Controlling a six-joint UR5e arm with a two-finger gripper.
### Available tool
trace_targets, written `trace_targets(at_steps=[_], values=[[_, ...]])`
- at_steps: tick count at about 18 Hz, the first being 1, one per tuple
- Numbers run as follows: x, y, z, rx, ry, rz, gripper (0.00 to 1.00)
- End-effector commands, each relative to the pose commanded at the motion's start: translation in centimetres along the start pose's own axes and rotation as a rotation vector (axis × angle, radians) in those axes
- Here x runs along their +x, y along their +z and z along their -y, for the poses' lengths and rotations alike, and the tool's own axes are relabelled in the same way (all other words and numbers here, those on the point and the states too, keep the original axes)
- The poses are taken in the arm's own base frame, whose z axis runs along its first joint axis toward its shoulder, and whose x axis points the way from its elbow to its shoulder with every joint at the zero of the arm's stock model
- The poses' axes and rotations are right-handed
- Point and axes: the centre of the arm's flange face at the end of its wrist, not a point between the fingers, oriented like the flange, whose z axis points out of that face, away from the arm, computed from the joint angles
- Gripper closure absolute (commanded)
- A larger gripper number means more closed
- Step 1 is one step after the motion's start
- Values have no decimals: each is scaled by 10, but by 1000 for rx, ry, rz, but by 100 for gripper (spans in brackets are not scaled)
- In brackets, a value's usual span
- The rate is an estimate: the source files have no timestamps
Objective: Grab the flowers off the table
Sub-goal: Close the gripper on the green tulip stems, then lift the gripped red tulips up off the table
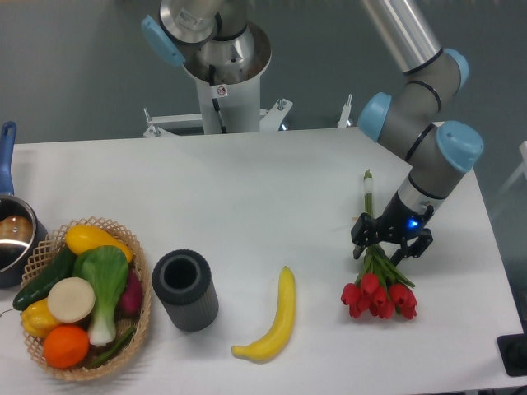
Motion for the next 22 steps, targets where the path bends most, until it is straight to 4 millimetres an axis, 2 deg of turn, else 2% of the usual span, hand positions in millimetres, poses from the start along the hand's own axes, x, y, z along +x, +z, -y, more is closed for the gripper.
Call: trace_targets(at_steps=[2,4,7,9,10,17,20,22], values=[[0,-1,0,1,1,1,24],[2,-2,1,1,1,2,42],[2,-6,2,7,3,7,45],[3,-7,3,6,7,10,57],[3,-7,4,9,8,10,60],[8,-23,11,27,23,30,60],[13,-22,15,27,30,27,64],[17,-32,18,37,39,38,64]])
